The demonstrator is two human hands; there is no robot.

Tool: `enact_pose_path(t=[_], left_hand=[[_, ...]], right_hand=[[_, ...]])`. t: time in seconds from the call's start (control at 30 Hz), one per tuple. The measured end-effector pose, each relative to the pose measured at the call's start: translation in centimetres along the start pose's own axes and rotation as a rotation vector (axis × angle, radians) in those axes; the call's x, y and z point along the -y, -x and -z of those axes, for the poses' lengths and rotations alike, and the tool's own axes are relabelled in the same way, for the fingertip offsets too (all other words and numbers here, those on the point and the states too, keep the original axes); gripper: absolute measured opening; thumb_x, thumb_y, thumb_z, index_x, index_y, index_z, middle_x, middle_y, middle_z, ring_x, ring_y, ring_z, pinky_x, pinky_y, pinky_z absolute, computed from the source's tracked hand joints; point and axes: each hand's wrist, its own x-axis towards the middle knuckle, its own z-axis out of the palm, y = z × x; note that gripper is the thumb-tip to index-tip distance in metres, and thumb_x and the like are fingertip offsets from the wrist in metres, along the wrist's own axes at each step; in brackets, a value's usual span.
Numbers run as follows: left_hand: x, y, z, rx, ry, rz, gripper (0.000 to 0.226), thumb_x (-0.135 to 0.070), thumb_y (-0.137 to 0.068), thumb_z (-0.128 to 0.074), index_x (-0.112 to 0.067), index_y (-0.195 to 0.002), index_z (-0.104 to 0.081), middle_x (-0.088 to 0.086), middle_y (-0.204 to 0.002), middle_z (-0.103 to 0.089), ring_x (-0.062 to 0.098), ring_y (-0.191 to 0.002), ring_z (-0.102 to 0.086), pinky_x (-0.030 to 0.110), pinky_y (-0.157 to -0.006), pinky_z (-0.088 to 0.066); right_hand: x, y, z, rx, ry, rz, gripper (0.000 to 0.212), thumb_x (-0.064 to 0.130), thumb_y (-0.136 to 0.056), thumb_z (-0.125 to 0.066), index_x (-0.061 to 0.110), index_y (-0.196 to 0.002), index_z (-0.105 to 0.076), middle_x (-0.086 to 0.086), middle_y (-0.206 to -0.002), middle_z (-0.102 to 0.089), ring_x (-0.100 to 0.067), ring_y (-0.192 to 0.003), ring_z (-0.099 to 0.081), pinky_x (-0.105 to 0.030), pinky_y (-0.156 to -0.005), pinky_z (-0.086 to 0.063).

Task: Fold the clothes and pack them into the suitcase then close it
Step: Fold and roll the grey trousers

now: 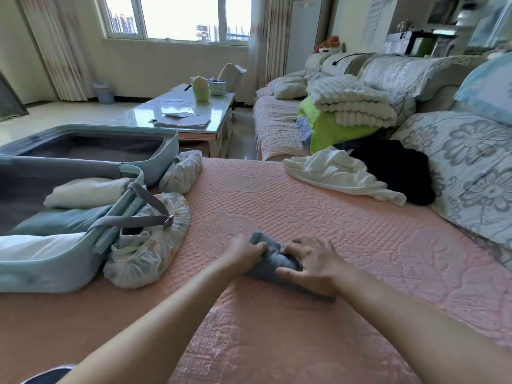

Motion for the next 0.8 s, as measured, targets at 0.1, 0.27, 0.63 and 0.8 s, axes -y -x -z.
enact_pose_path(t=[0.1, 0.27, 0.63, 0.8], left_hand=[[-0.8, -0.5, 0.0, 0.034, -0.025, 0.008, 0.043, -0.049, -0.078, -0.068, -0.015, -0.103, -0.058, 0.008, -0.110, -0.063, 0.025, -0.104, -0.058, 0.030, -0.078, -0.045], [-0.5, -1.1, 1.4, 0.229, 0.152, -0.010, 0.032, -0.034, -0.068, -0.077, -0.012, -0.089, -0.069, 0.004, -0.083, -0.067, 0.016, -0.075, -0.063, 0.025, -0.061, -0.051], [-0.8, 1.6, 5.4, 0.105, 0.228, -0.658, 0.035, -0.015, -0.057, -0.070, -0.020, -0.088, -0.056, -0.007, -0.072, -0.054, 0.005, -0.062, -0.045, 0.026, -0.055, -0.040], [0.8, 3.3, 5.5, -0.267, -0.347, -0.895, 0.032, -0.025, -0.078, -0.069, -0.024, -0.107, -0.057, -0.007, -0.095, -0.065, 0.016, -0.080, -0.059, 0.028, -0.061, -0.037]], right_hand=[[-0.1, -0.5, 0.0, -0.006, -0.227, -0.067, 0.047, 0.064, -0.096, -0.041, 0.038, -0.134, -0.048, 0.002, -0.140, -0.050, -0.021, -0.130, -0.047, -0.041, -0.108, -0.035], [-0.3, -0.8, 0.6, 0.095, -0.190, -0.081, 0.085, 0.071, -0.085, -0.055, 0.040, -0.155, -0.017, -0.002, -0.154, -0.038, -0.024, -0.140, -0.038, -0.039, -0.115, -0.031], [1.0, -0.5, 3.2, -0.344, -0.227, 0.035, 0.078, 0.047, -0.074, -0.080, 0.026, -0.142, -0.045, 0.004, -0.125, -0.057, -0.020, -0.109, -0.057, -0.035, -0.086, -0.048], [1.7, -0.6, 0.6, -0.714, 0.044, 0.207, 0.041, 0.013, -0.068, -0.076, 0.018, -0.103, -0.054, -0.004, -0.104, -0.056, -0.026, -0.091, -0.059, -0.037, -0.058, -0.047]])
